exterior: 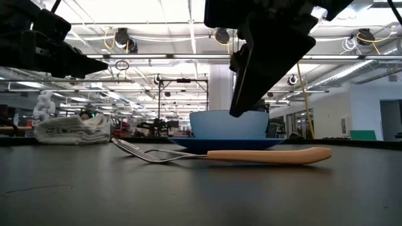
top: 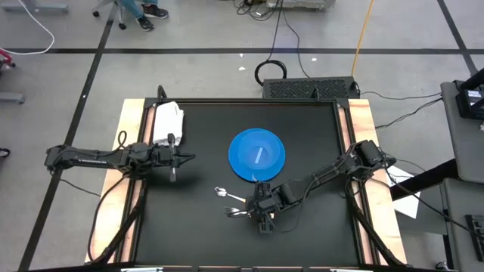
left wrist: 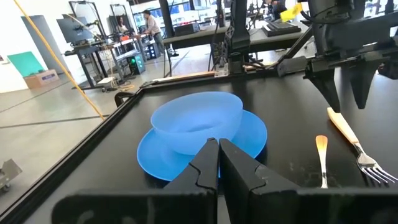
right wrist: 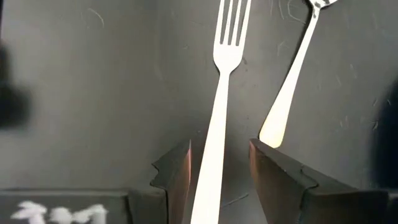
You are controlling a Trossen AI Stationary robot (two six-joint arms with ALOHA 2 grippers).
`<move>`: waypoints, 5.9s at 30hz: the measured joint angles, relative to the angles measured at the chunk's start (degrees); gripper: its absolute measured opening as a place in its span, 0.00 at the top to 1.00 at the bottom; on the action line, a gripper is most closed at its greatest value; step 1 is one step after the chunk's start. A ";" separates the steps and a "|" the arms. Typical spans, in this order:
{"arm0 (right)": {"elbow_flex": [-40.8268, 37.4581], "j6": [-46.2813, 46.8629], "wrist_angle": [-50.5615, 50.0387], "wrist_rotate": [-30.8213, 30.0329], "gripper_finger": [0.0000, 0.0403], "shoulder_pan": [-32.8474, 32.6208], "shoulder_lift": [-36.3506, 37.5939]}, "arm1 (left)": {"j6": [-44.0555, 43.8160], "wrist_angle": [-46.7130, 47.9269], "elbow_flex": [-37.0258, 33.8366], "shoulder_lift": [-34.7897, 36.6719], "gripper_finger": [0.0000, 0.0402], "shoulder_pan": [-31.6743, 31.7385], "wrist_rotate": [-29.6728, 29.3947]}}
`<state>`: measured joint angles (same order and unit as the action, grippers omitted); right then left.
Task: Set table place
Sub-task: Move the orange fork from the bottom to the right side of the blue plate on the table
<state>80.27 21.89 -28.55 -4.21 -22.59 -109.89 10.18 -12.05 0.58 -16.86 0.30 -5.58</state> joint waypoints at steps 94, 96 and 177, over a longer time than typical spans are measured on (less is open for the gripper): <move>-3.89 -3.09 7.79 -0.23 0.63 0.68 0.02 | -1.64 1.57 0.02 0.02 0.95 -0.02 -0.07; -3.89 -3.09 7.91 -0.24 0.63 0.73 0.02 | -1.49 2.27 0.02 0.02 0.95 -0.02 -0.08; -3.89 1.02 13.06 7.30 0.63 -1.90 0.07 | -1.67 1.53 0.02 0.02 0.95 -0.02 -0.11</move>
<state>76.38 22.92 -15.49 3.09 -24.49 -109.82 8.51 -10.52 0.60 -16.84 0.28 -5.69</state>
